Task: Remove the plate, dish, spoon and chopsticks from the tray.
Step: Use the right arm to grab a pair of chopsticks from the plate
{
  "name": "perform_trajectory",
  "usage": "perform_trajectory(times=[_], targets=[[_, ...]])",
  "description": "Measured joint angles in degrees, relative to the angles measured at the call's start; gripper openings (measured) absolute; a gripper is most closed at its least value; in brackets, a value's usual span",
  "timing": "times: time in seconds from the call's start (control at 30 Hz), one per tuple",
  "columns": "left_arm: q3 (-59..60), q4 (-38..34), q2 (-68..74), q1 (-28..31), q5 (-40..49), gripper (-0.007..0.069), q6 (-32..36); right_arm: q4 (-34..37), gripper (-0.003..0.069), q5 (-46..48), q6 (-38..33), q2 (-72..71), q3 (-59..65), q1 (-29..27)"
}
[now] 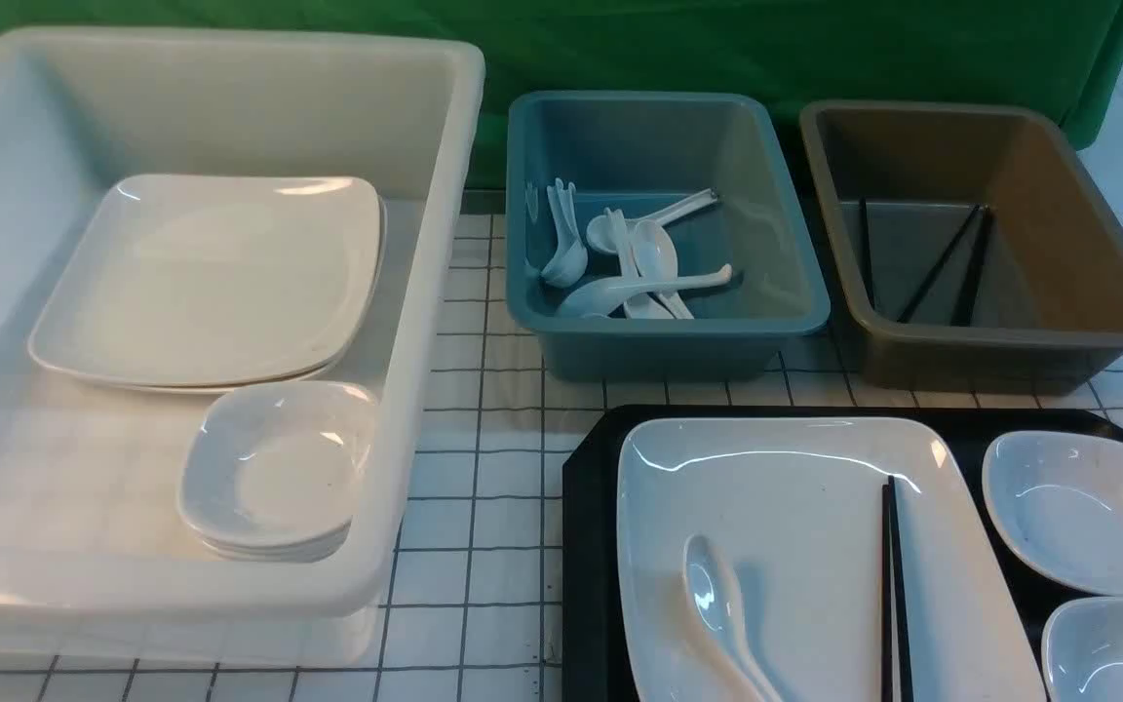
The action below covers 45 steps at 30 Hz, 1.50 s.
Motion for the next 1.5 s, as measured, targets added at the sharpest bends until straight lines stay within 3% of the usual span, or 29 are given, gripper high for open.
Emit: perform_trajectory(times=[1.5], targets=[[0.0, 0.0, 0.0, 0.0, 0.0, 0.0021, 0.0, -0.1, 0.0242, -0.4, -1.4, 0.0, 0.0, 0.0]])
